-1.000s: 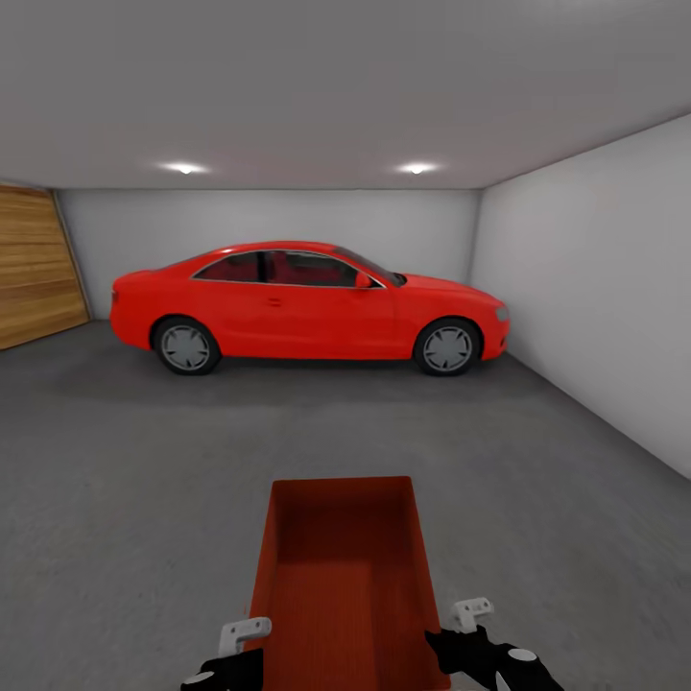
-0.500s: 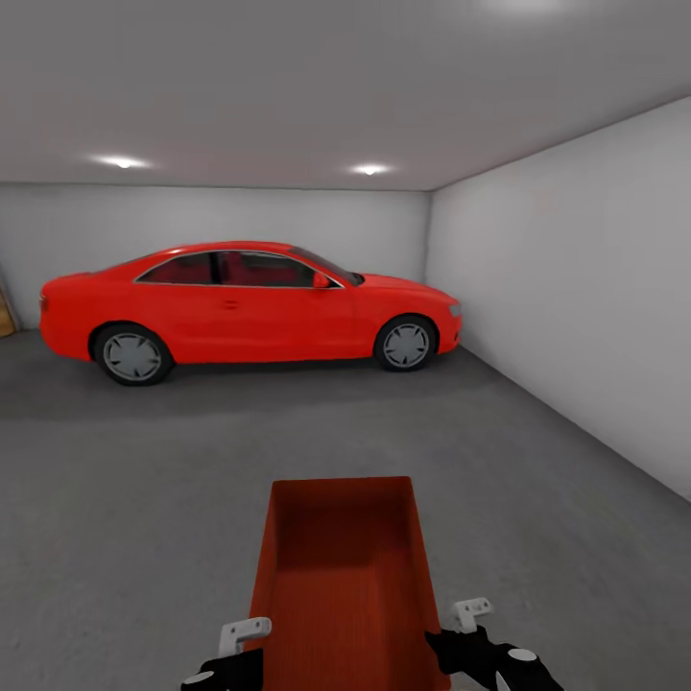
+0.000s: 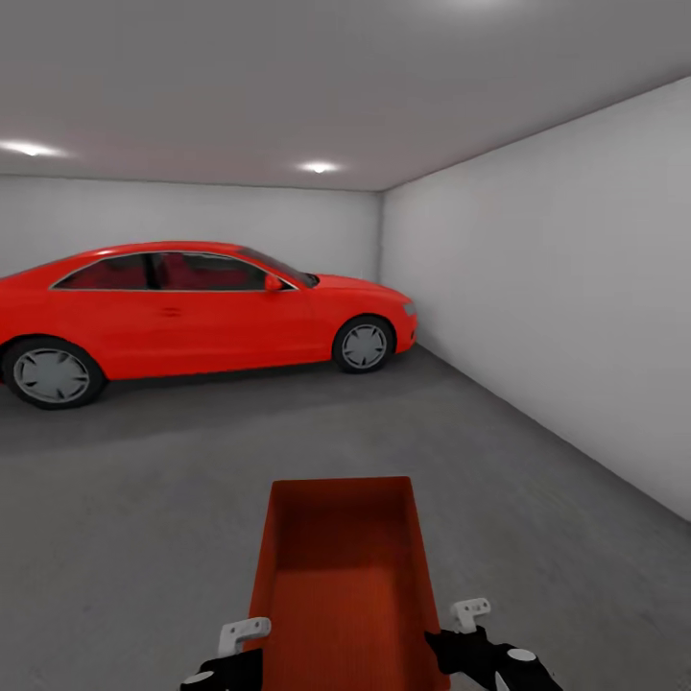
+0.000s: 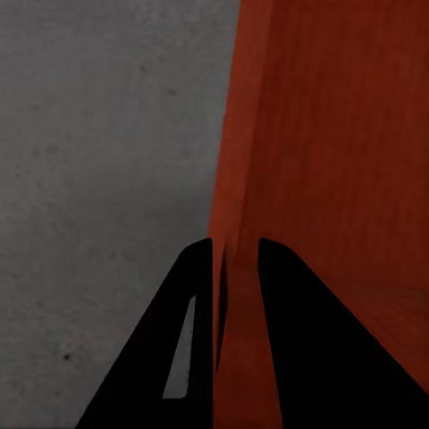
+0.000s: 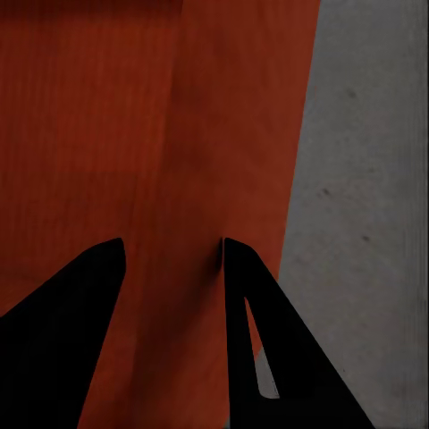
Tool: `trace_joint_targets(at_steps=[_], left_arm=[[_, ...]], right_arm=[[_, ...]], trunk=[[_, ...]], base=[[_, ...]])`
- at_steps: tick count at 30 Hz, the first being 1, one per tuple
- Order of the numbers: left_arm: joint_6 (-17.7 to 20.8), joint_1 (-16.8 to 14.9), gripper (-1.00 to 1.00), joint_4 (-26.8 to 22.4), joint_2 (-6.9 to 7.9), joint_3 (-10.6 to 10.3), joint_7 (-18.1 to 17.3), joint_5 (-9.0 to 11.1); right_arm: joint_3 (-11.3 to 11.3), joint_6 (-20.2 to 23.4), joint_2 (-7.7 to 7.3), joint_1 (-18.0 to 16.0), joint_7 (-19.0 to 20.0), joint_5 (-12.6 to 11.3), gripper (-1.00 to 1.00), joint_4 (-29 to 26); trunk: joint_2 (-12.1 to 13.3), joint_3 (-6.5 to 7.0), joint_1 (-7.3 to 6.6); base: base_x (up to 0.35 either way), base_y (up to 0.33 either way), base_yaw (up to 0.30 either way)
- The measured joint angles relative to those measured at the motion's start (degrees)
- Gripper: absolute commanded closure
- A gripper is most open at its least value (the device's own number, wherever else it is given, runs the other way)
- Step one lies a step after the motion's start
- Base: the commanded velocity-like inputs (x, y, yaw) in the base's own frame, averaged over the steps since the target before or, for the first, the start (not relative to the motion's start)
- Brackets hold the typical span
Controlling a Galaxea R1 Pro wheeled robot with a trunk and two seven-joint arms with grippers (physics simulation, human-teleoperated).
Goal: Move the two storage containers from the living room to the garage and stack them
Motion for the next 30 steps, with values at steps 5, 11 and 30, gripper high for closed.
trace_joint_targets(at_steps=[5,11,30], left_arm=[[0.0,0.0,1.00,0.0,0.07,0.0,-0.1,0.0],[0.0,0.0,1.00,0.0,-0.01,0.0,0.0,0.0],[0.0,0.0,1.00,0.0,0.07,0.0,-0.1,0.0]], right_arm=[[0.0,0.0,0.06,0.0,-0.1,0.0,1.00,0.0],[0.0,0.0,-0.01,0.0,0.0,0.0,1.00,0.0],[-0.2,0.0,0.10,0.0,0.0,0.2,1.00,0.0]], trunk=[[0.0,0.00,0.00],[0.0,0.00,0.00],[0.0,0.00,0.00]], base=[[0.329,0.000,-0.296],[0.329,0.000,-0.296],[0.329,0.000,-0.296]])
